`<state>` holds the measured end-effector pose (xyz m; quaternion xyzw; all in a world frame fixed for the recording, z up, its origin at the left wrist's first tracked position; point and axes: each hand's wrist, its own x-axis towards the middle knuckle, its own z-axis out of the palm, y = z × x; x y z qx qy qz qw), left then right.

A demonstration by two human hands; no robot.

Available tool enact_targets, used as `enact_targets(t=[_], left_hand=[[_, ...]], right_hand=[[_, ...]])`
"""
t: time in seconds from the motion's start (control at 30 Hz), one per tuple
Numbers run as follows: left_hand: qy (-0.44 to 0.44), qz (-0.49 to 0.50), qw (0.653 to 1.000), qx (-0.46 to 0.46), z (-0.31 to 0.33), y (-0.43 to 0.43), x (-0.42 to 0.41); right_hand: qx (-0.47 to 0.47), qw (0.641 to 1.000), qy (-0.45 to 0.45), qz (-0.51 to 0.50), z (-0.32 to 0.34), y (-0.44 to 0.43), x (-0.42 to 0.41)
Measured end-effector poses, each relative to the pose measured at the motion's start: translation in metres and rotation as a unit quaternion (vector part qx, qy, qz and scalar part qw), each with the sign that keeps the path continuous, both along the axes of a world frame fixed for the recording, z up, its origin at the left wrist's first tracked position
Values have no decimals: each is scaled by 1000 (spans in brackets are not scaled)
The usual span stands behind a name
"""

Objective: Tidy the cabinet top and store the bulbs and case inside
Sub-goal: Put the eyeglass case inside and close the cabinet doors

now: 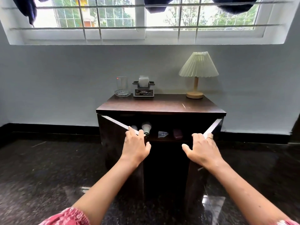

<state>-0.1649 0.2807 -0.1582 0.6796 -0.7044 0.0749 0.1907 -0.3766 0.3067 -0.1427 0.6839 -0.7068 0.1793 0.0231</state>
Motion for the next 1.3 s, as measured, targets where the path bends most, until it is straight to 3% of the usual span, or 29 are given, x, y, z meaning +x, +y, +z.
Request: enact_targets(t=[0.13,0.3,0.4,0.5,0.97,1.3], left_hand=[[-54,-11,998,-28,-8,-17,-9],[-46,-40,993,-106,-20,-41,-9],[-53,-101,981,-159,-29,-58,-7],[-60,-119,976,-169,-31,-72,-9],[13,-108,971,-211,-55,-133,-33],[-56,-88,963,-249,-79,-170,-29]], right_hand=[[-11,998,-24,54,-9,-13,6],[-26,994,-41,99,-29,-40,18],[-110,988,41,97,-38,-61,24],[-128,982,103,96,-42,-85,31],[-191,971,102,101,-53,-154,48],[-236,958,130,102,-79,-182,47]])
